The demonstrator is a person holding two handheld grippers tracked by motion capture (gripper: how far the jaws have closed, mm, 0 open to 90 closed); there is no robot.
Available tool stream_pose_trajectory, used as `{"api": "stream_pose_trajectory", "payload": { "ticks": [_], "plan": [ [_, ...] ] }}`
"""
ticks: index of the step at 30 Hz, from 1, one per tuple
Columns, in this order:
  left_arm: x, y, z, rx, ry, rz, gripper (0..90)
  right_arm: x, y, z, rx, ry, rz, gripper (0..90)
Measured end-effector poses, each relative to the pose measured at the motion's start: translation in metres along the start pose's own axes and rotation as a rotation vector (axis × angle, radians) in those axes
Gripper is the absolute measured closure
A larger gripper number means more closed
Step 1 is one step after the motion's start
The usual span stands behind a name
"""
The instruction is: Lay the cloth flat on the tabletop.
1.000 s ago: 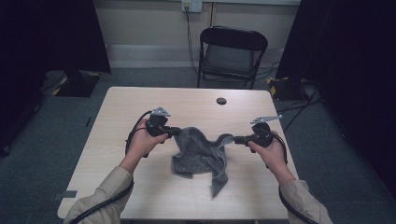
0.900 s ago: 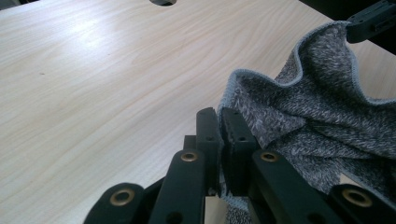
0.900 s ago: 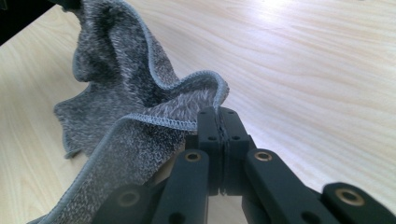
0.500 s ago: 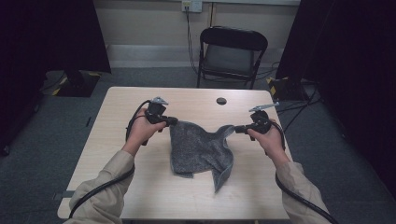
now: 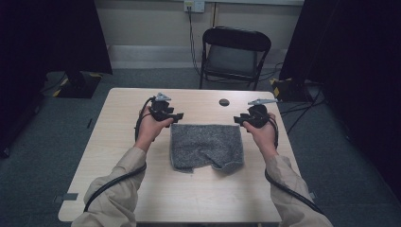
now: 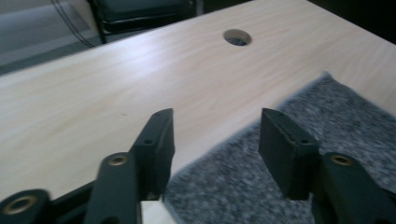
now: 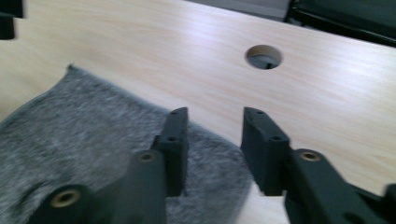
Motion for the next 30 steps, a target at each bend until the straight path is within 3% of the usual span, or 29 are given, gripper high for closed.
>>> {"api": "stream_pose_trajectory", "payload": {
  "ticks": [3, 6, 8, 12, 14, 17, 18, 20, 23, 27, 30],
  "plan": [
    [-0.001, -0.010, 0.016, -0.006, 0.020, 0.037, 36.7, 0.008, 0.008, 0.009, 0.018, -0.005, -0.047, 57.2],
    [0.000, -0.018, 0.027, -0.006, 0.015, 0.065, 34.3, 0.015, 0.013, 0.018, 0.007, -0.024, -0.085, 57.0],
    [0.003, -0.030, 0.047, -0.006, 0.030, 0.100, 33.7, 0.026, 0.016, 0.037, 0.005, -0.037, -0.111, 56.7],
    [0.007, -0.046, 0.066, -0.036, 0.068, 0.123, 33.7, 0.034, 0.015, 0.055, 0.001, -0.031, -0.119, 56.8],
    [0.011, -0.060, 0.078, -0.049, 0.084, 0.156, 33.7, 0.044, 0.016, 0.073, 0.018, -0.025, -0.123, 57.1],
    [0.013, -0.069, 0.086, -0.062, 0.095, 0.169, 34.3, 0.050, 0.017, 0.083, 0.040, -0.020, -0.129, 57.7],
    [0.015, -0.077, 0.093, -0.075, 0.107, 0.182, 34.6, 0.057, 0.020, 0.095, 0.058, -0.014, -0.139, 58.1],
    [0.015, -0.084, 0.100, -0.079, 0.119, 0.196, 35.1, 0.063, 0.022, 0.103, 0.052, -0.015, -0.155, 58.4],
    [0.018, -0.091, 0.110, -0.099, 0.142, 0.194, 35.6, 0.069, 0.027, 0.115, 0.063, -0.017, -0.172, 58.5],
    [0.021, -0.096, 0.117, -0.093, 0.134, 0.190, 35.6, 0.073, 0.034, 0.121, 0.081, -0.020, -0.187, 58.4],
    [0.022, -0.102, 0.129, -0.108, 0.145, 0.192, 39.1, 0.073, 0.043, 0.127, 0.120, -0.007, -0.196, 58.4]
  ]
}}
Point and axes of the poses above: each handheld gripper's, and its own axes: x roughly backward along the jaws, z roughly out of its underside, y roughly to its left, the point moved 3 cm from there along -x, roughly forward along the jaws, and after that the axes turned 14 degrees about z, right-handed, at the moved point
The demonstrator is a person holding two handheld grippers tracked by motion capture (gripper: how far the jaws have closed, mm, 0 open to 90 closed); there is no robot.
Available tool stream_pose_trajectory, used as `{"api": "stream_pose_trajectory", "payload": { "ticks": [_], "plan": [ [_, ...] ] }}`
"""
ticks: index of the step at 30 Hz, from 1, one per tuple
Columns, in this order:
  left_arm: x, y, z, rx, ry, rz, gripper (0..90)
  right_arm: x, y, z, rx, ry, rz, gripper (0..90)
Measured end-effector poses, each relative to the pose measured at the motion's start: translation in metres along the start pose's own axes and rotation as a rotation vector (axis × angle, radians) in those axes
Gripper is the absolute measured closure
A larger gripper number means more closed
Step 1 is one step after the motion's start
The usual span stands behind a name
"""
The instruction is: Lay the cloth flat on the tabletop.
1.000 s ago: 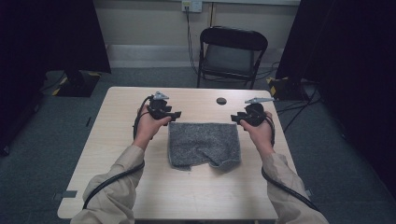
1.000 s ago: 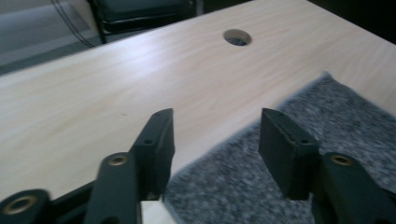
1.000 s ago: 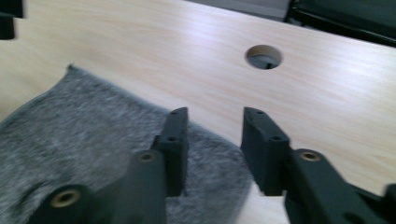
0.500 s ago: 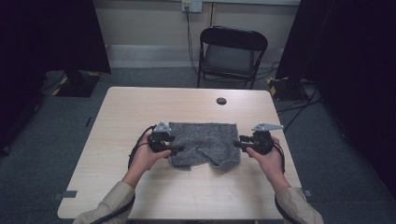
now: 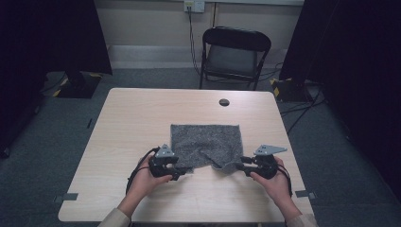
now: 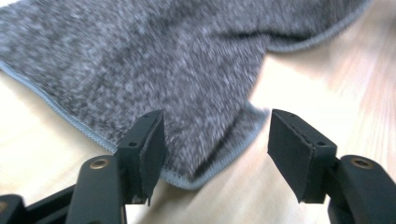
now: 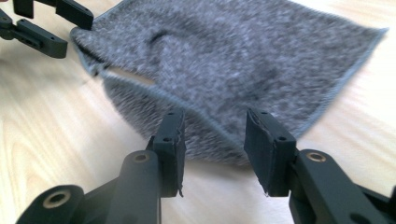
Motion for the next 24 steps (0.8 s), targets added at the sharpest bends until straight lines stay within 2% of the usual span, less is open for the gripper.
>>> {"api": "stream_pose_trajectory", "payload": {
  "ticks": [3, 8, 13, 14, 16, 17, 18, 21, 22, 24],
  "plan": [
    [-0.002, -0.003, 0.001, 0.011, -0.007, 0.006, 41.7, -0.003, 0.005, 0.004, 0.022, 0.011, -0.011, 58.9],
    [-0.002, -0.007, -0.001, 0.006, -0.022, 0.017, 41.9, -0.010, 0.012, 0.008, 0.043, 0.026, -0.027, 60.5],
    [-0.005, -0.001, 0.003, 0.023, -0.022, 0.020, 46.7, -0.016, 0.012, 0.009, 0.043, 0.037, -0.028, 63.6],
    [-0.005, 0.003, 0.006, 0.022, -0.016, 0.013, 53.6, -0.020, 0.012, 0.011, 0.054, 0.049, -0.022, 65.6],
    [-0.005, 0.005, 0.007, 0.018, -0.012, 0.011, 59.1, -0.022, 0.012, 0.012, 0.062, 0.058, -0.019, 67.6],
    [-0.004, 0.006, 0.007, 0.018, -0.013, 0.012, 59.1, -0.022, 0.012, 0.012, 0.062, 0.058, -0.019, 67.6],
    [-0.004, 0.008, 0.006, 0.019, -0.006, 0.010, 64.9, -0.025, 0.012, 0.012, 0.079, 0.071, -0.013, 70.6],
    [-0.004, 0.010, 0.005, 0.020, -0.001, 0.012, 70.4, -0.027, 0.013, 0.012, 0.088, 0.072, -0.005, 73.4],
    [-0.004, 0.012, 0.005, 0.037, -0.006, 0.016, 74.0, -0.028, 0.013, 0.012, 0.095, 0.075, -0.003, 79.1],
    [-0.004, 0.013, 0.004, 0.044, -0.007, 0.019, 77.4, -0.027, 0.013, 0.012, 0.101, 0.078, -0.002, 80.9]
  ]
}}
Point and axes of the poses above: each handheld gripper's, and its own axes: x roughly backward along the jaws, z roughly out of its underside, y roughly to its left, the point moved 3 cm from there along -x, roughly forward along the jaws, and after that the axes turned 14 degrees about z, right-handed, at the moved point
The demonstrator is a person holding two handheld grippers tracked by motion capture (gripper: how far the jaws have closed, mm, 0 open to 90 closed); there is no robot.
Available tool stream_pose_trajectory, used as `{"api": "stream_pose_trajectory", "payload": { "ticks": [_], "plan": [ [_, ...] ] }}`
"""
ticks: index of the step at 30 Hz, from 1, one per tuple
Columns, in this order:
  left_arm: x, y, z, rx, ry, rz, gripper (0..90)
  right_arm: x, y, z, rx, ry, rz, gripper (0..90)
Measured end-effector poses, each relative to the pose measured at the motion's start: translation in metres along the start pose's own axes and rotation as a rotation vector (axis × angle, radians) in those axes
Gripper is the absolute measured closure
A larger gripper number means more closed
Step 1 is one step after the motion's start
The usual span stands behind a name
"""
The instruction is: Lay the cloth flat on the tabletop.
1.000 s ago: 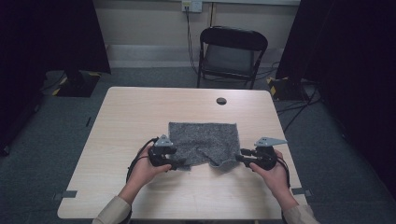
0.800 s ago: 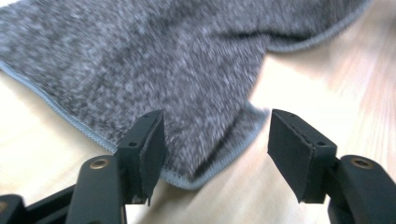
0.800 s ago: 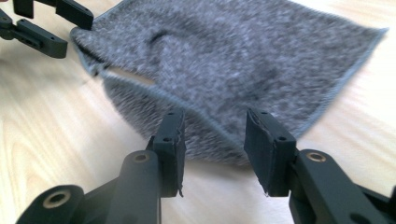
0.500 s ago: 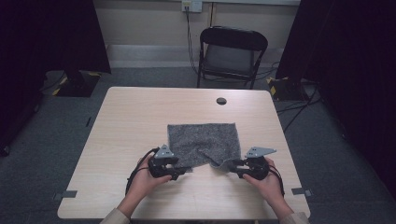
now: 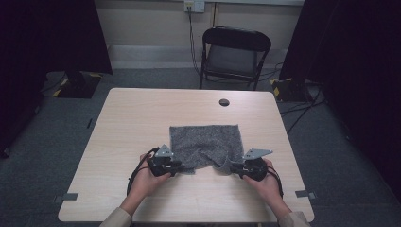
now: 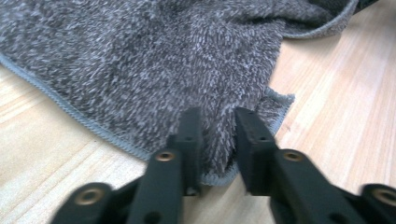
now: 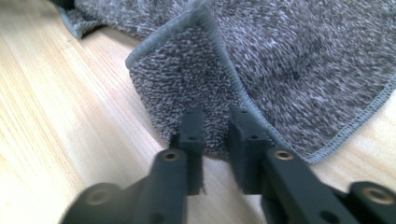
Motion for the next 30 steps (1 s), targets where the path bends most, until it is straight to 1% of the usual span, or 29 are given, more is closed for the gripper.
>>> {"api": "stream_pose_trajectory", "payload": {
  "ticks": [1, 2, 3, 4, 5, 6, 8, 9, 10, 12, 13, 14, 15, 16, 17, 18, 19, 20, 21, 22, 24, 25, 26, 27, 28, 29, 30],
  "plan": [
    [0.001, 0.002, 0.000, 0.011, 0.003, 0.006, 80.9, 0.001, 0.000, -0.001, 0.012, 0.009, 0.005, 85.4],
    [0.001, 0.002, 0.000, 0.011, 0.003, 0.006, 82.3, 0.001, 0.000, -0.001, 0.012, 0.009, 0.005, 85.4],
    [0.001, 0.003, 0.000, 0.011, 0.005, 0.011, 82.3, 0.001, 0.000, -0.001, 0.025, 0.007, 0.013, 86.8],
    [0.003, 0.004, -0.001, 0.008, -0.003, 0.007, 85.8, 0.003, 0.000, -0.001, 0.047, -0.002, 0.020, 89.0],
    [0.003, 0.004, -0.001, 0.008, -0.003, 0.007, 86.2, 0.003, 0.000, -0.001, 0.047, -0.002, 0.020, 89.0],
    [0.005, 0.005, -0.001, 0.010, -0.001, 0.007, 86.5, 0.006, -0.002, -0.001, 0.045, -0.003, 0.015, 89.2],
    [0.013, 0.009, -0.003, 0.019, -0.013, 0.001, 86.8, 0.010, -0.006, -0.001, 0.037, -0.010, 0.017, 89.3],
    [0.013, 0.009, -0.003, 0.019, -0.013, 0.001, 86.9, 0.013, -0.008, -0.001, 0.030, -0.018, 0.016, 89.3],
    [0.020, 0.013, -0.005, 0.033, -0.029, -0.001, 87.0, 0.017, -0.012, 0.000, 0.018, -0.027, 0.016, 89.3],
    [0.026, 0.017, -0.007, 0.043, -0.046, 0.013, 87.0, 0.023, -0.018, 0.000, -0.006, -0.043, 0.014, 89.3],
    [0.029, 0.018, -0.009, 0.041, -0.044, 0.009, 87.0, 0.026, -0.021, 0.000, -0.021, -0.054, 0.004, 89.4],
    [0.029, 0.018, -0.009, 0.041, -0.044, 0.009, 87.0, 0.026, -0.021, 0.000, -0.021, -0.054, 0.004, 89.4],
    [0.034, 0.021, -0.011, 0.036, -0.038, 0.009, 86.8, 0.032, -0.027, 0.000, -0.017, -0.059, 0.024, 89.6],
    [0.036, 0.023, -0.012, 0.053, -0.046, 0.024, 86.5, 0.034, -0.028, 0.000, -0.022, -0.059, 0.018, 87.9],
    [0.036, 0.023, -0.012, 0.053, -0.046, 0.024, 84.7, 0.034, -0.028, 0.000, -0.022, -0.059, 0.018, 87.9],
    [0.037, 0.024, -0.012, 0.068, -0.054, 0.028, 77.0, 0.037, -0.033, 0.005, -0.049, -0.056, 0.006, 87.8],
    [0.037, 0.025, -0.012, 0.078, -0.061, 0.028, 77.0, 0.037, -0.033, 0.005, -0.049, -0.056, 0.006, 87.8],
    [0.037, 0.025, -0.013, 0.073, -0.082, 0.016, 56.2, 0.038, -0.034, 0.009, -0.040, -0.049, 0.012, 87.6],
    [0.037, 0.025, -0.013, 0.060, -0.097, 0.011, 56.2, 0.038, -0.034, 0.009, -0.040, -0.049, 0.012, 87.6],
    [0.037, 0.021, -0.013, 0.052, -0.104, 0.004, 51.1, 0.039, -0.033, 0.009, -0.054, -0.058, 0.000, 86.3],
    [0.038, 0.016, -0.011, 0.062, -0.114, 0.010, 46.5, 0.040, -0.030, 0.007, -0.046, -0.061, -0.005, 84.0],
    [0.038, 0.016, -0.011, 0.062, -0.114, 0.010, 46.8, 0.040, -0.028, 0.005, -0.041, -0.065, -0.009, 83.0],
    [0.039, 0.012, -0.010, 0.055, -0.109, 0.008, 46.8, 0.040, -0.028, 0.005, -0.041, -0.065, -0.009, 83.0],
    [0.039, 0.008, -0.009, 0.049, -0.097, 0.012, 47.6, 0.041, -0.025, 0.003, -0.041, -0.072, -0.016, 81.5],
    [0.040, 0.001, -0.006, 0.044, -0.090, 0.025, 48.0, 0.043, -0.020, -0.001, -0.046, -0.084, -0.030, 77.1],
    [0.038, -0.004, -0.004, 0.041, -0.081, 0.036, 49.1, 0.044, -0.018, -0.002, -0.047, -0.089, -0.033, 75.7],
    [0.038, -0.004, -0.004, 0.041, -0.081, 0.036, 50.3, 0.045, -0.016, -0.003, -0.045, -0.096, -0.035, 74.6]
  ]
}}
Point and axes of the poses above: each handheld gripper's, and its own axes: x roughly backward along the jaws, z roughly out of its underside, y roughly to its left, the point moved 3 cm from there along -x, roughly forward along the jaws, and after that the axes turned 14 degrees about z, right-handed, at the moved point
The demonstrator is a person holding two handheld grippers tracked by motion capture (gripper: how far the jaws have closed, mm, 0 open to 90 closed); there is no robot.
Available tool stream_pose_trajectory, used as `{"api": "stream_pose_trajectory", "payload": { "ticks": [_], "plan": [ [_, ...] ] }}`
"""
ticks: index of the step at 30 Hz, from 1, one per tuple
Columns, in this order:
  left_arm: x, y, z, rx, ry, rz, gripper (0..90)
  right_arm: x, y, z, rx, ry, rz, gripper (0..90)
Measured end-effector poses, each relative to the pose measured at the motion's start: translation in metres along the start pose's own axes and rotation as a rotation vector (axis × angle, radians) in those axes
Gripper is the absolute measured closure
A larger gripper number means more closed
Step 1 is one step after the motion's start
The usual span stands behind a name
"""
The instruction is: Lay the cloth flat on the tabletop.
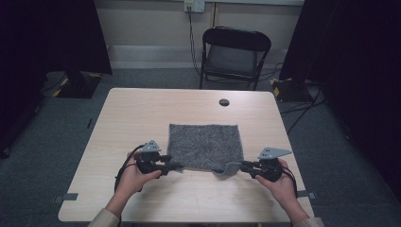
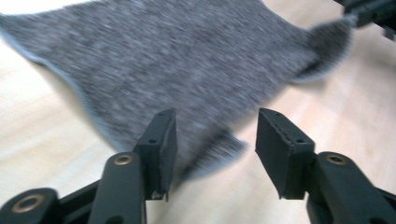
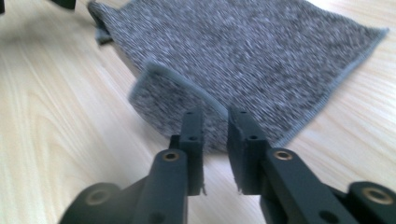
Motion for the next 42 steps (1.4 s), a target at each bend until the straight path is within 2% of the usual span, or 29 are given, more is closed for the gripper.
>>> {"api": "stream_pose_trajectory", "payload": {
  "ticks": [5, 7, 8, 9, 11, 15, 16, 17, 19, 21, 22, 23, 24, 27, 29, 30, 32, 34, 35, 36, 37, 38, 39, 40, 42],
  "plan": [
    [-0.023, -0.019, 0.013, -0.049, 0.102, 0.032, 53.1, -0.004, 0.010, -0.004, 0.014, -0.008, 0.001, 68.9],
    [-0.026, -0.018, 0.013, -0.057, 0.108, 0.022, 52.7, -0.005, 0.011, -0.004, 0.014, -0.005, 0.002, 68.5],
    [-0.031, -0.015, 0.013, -0.064, 0.092, -0.003, 51.5, -0.009, 0.013, -0.005, 0.013, -0.004, -0.008, 67.4],
    [-0.031, -0.015, 0.013, -0.064, 0.092, -0.003, 51.3, -0.009, 0.013, -0.005, 0.013, -0.004, -0.008, 67.4],
    [-0.034, -0.009, 0.012, -0.067, 0.088, -0.029, 52.7, -0.017, 0.015, -0.008, 0.018, -0.003, -0.010, 65.0],
    [-0.038, -0.005, 0.010, -0.072, 0.101, -0.037, 60.0, -0.030, 0.017, -0.010, 0.035, 0.011, -0.038, 61.6],
    [-0.039, -0.005, 0.009, -0.060, 0.098, -0.030, 60.0, -0.030, 0.017, -0.010, 0.035, 0.011, -0.038, 61.6],
    [-0.039, -0.003, 0.008, -0.062, 0.104, -0.027, 65.0, -0.037, 0.020, -0.009, 0.040, 0.026, -0.072, 62.9],
    [-0.040, 0.001, 0.006, -0.056, 0.110, -0.028, 70.5, -0.042, 0.022, -0.008, 0.060, 0.032, -0.080, 66.8],
    [-0.040, 0.003, 0.005, -0.049, 0.106, -0.022, 74.5, -0.047, 0.025, -0.006, 0.068, 0.047, -0.107, 70.3],
    [-0.041, 0.005, 0.005, -0.047, 0.103, -0.018, 74.5, -0.047, 0.025, -0.006, 0.068, 0.047, -0.107, 70.3],
    [-0.041, 0.007, 0.004, -0.055, 0.108, -0.015, 78.6, -0.052, 0.026, -0.004, 0.082, 0.084, -0.106, 72.4],
    [-0.041, 0.007, 0.004, -0.055, 0.108, -0.015, 80.1, -0.054, 0.026, -0.002, 0.085, 0.098, -0.104, 72.6],
    [-0.043, 0.008, 0.002, -0.075, 0.110, -0.016, 83.7, -0.057, 0.026, -0.001, 0.070, 0.097, -0.099, 71.7],
    [-0.045, 0.008, 0.001, -0.082, 0.114, -0.016, 84.5, -0.058, 0.026, -0.001, 0.080, 0.099, -0.091, 73.1],
    [-0.045, 0.008, 0.000, -0.084, 0.119, -0.016, 85.0, -0.058, 0.026, -0.002, 0.096, 0.103, -0.078, 77.8],
    [-0.047, 0.009, -0.001, -0.091, 0.122, -0.020, 85.3, -0.059, 0.025, -0.003, 0.100, 0.105, -0.069, 80.4],
    [-0.051, 0.011, -0.004, -0.085, 0.120, -0.016, 86.4, -0.060, 0.024, -0.004, 0.066, 0.118, -0.060, 84.4],
    [-0.052, 0.012, -0.005, -0.080, 0.119, -0.014, 86.4, -0.060, 0.024, -0.004, 0.066, 0.118, -0.060, 84.4],
    [-0.055, 0.015, -0.009, -0.069, 0.114, -0.009, 86.7, -0.062, 0.022, -0.005, 0.048, 0.107, -0.034, 85.1],
    [-0.055, 0.015, -0.009, -0.069, 0.114, -0.009, 86.8, -0.062, 0.022, -0.005, 0.048, 0.107, -0.034, 85.1],
    [-0.058, 0.019, -0.013, -0.059, 0.117, -0.008, 87.1, -0.065, 0.017, -0.006, 0.017, 0.096, -0.014, 85.4],
    [-0.058, 0.019, -0.013, -0.059, 0.117, -0.008, 87.3, -0.065, 0.017, -0.006, 0.017, 0.096, -0.014, 85.4],
    [-0.059, 0.022, -0.019, -0.065, 0.142, -0.014, 87.4, -0.066, 0.009, -0.007, -0.026, 0.075, 0.005, 85.4],
    [-0.058, 0.023, -0.021, -0.064, 0.143, -0.015, 87.6, -0.064, 0.000, -0.010, -0.085, 0.046, 0.003, 85.2]
  ]
}}
Point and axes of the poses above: each handheld gripper's, and its own axes: x roughly backward along the jaws, z roughly out of its underside, y roughly to its left, the point moved 3 cm from there along -x, roughly forward along the jaws, and after that the axes turned 14 degrees about z, right-handed, at the moved point
